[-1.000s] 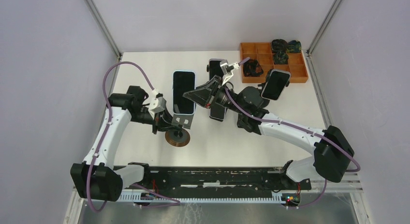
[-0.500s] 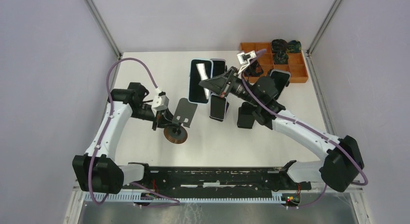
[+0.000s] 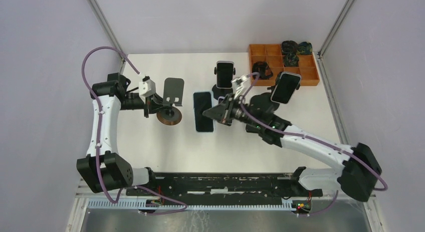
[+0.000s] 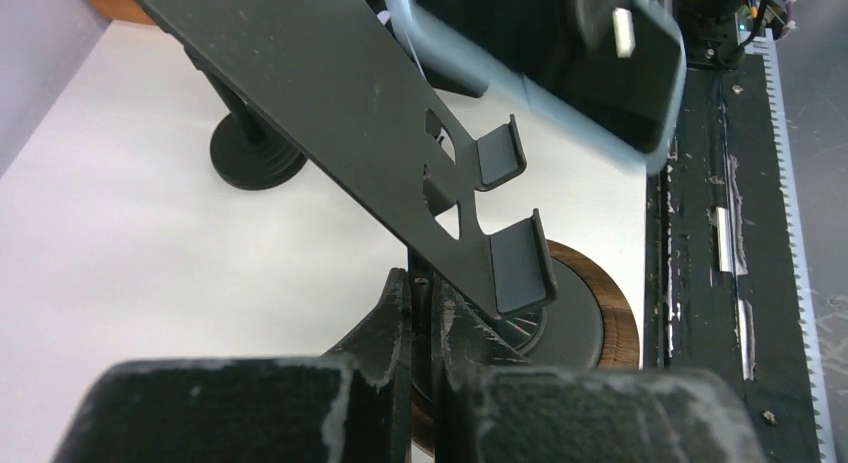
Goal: Remove the phone from the phone stand
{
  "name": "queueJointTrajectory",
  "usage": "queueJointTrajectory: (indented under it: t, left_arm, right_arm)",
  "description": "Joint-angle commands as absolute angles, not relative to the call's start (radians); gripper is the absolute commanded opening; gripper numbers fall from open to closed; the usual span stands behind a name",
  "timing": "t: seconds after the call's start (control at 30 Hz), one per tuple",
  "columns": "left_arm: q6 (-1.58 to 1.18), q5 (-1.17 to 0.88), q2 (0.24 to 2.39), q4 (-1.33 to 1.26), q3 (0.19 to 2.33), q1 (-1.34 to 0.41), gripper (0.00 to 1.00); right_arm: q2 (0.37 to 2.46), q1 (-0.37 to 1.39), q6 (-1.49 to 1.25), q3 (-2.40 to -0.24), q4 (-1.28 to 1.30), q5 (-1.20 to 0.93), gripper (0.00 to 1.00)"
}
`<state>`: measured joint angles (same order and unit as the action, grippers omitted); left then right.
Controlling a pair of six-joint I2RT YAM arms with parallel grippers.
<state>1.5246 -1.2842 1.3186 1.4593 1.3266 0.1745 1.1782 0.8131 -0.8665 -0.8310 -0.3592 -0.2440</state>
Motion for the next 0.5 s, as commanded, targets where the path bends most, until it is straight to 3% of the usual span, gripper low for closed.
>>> queueJointTrajectory:
  t: [0.0,0.47]
  left_arm:
    - [1.554,-1.404,1.295,1.464,1.393,0.189,0.02]
    - [1.525,-1.396,1.224,1.465,1.329,0.190,0.02]
  right_arm:
    - [1.325,0.951,-0.923,-0.833,-0.382,-0.208,0.00]
    - [1.792,1.110,-1.209,-0.909,-0.575,-0.082,0.00]
